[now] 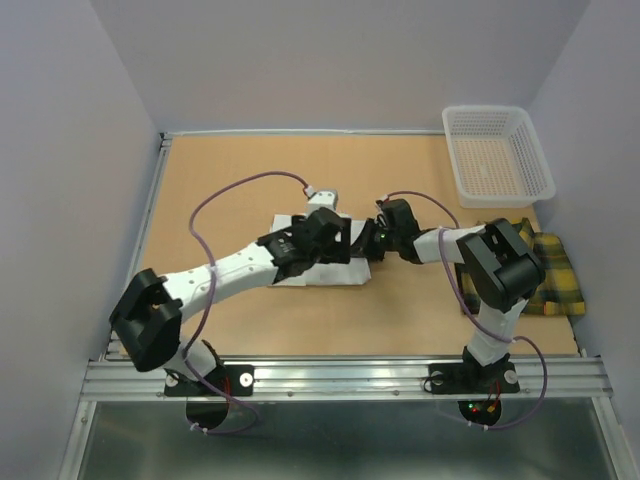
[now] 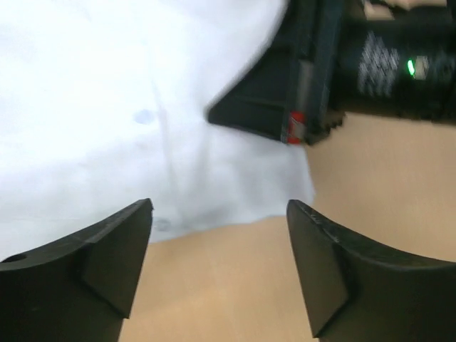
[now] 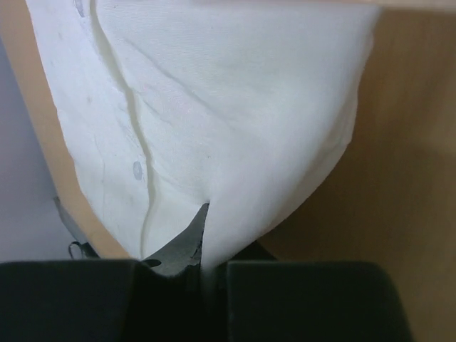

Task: Fold and stack the long sleeve shirts
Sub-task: Fold the shirt

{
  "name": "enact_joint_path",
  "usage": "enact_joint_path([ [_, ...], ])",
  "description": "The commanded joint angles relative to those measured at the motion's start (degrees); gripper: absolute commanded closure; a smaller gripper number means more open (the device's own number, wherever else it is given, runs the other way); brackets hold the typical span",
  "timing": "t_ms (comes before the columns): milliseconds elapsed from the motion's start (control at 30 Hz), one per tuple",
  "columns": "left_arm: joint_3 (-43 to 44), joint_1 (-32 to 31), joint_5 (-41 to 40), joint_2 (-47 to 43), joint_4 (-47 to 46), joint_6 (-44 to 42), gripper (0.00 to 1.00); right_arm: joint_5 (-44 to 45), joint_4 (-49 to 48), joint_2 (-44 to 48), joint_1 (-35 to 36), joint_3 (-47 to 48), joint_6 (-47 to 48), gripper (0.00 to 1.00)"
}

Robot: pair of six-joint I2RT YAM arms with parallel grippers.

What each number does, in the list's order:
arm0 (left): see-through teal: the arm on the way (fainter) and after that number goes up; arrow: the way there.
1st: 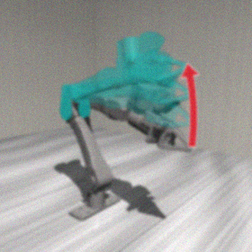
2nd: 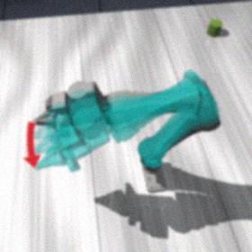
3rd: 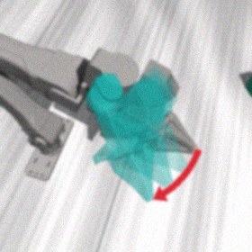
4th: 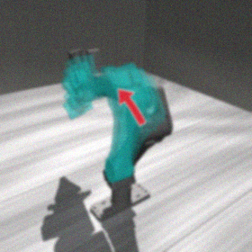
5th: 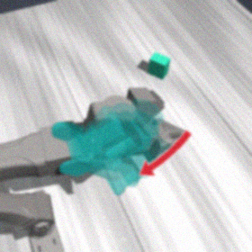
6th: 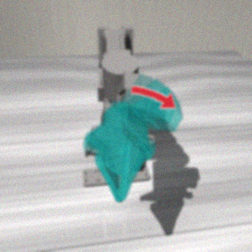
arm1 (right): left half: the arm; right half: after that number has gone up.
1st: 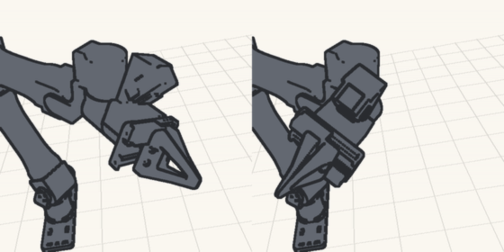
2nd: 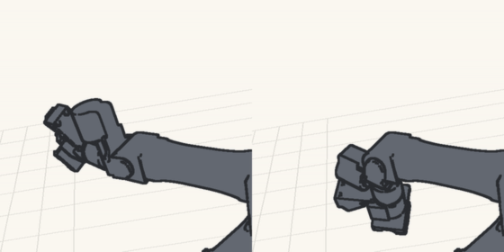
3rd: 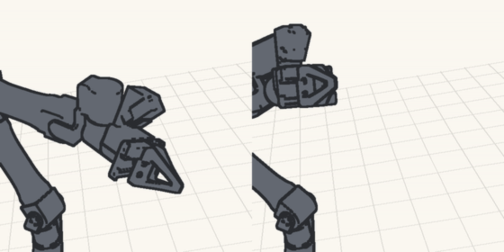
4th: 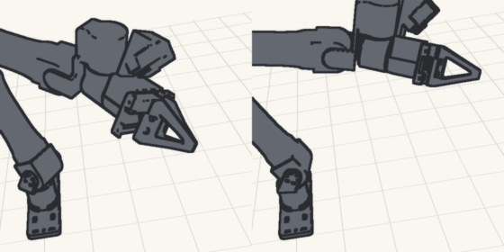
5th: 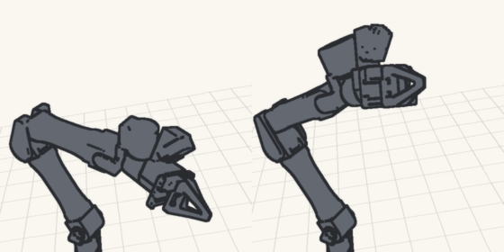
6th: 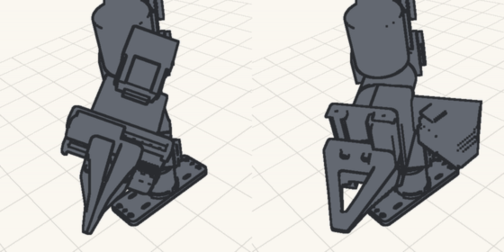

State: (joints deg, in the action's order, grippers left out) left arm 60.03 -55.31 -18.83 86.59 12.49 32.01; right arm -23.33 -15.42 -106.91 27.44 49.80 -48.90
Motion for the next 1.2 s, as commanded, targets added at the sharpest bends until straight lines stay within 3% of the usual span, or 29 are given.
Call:
enact_joint_path([
  [0, -0.3, 8.4, -0.4, -10.7, 2.9, -2.2, 0.01, 2.7, 12.6, 4.2, -1.3, 3.9, 15.1, 0.99],
  [267, -6.7, 32.0, 4.1, -24.9, 8.0, -11.1, 0.01, 10.2, 37.9, 6.7, -1.9, 18.9, 38.9, 0.99],
  [400, -13.6, 38.1, 4.9, -30.7, 7.4, -10.0, 0.01, 19.1, 51.0, 5.1, -2.0, 30.0, 46.9, 0.99],
  [533, -19.2, 38.3, 3.3, -38.2, 5.0, -6.9, 0.01, 31.9, 63.5, 4.0, -2.0, 41.3, 52.0, 0.99],
  [833, -21.2, 38.1, 3.0, -39.0, 4.0, -6.1, 0.01, 65.4, 68.8, 1.7, -1.3, 62.0, 59.9, 0.99],
  [1000, -21.3, 37.2, 2.9, -38.8, 3.8, -6.0, 0.01, 83.9, 68.3, -3.0, 1.6, 68.3, 70.4, 0.99],
  [1167, -21.4, 36.9, 2.9, -38.9, 3.6, -6.1, 0.01, 88.1, 67.7, -8.1, 5.4, 63.3, 71.0, 0.98],
])
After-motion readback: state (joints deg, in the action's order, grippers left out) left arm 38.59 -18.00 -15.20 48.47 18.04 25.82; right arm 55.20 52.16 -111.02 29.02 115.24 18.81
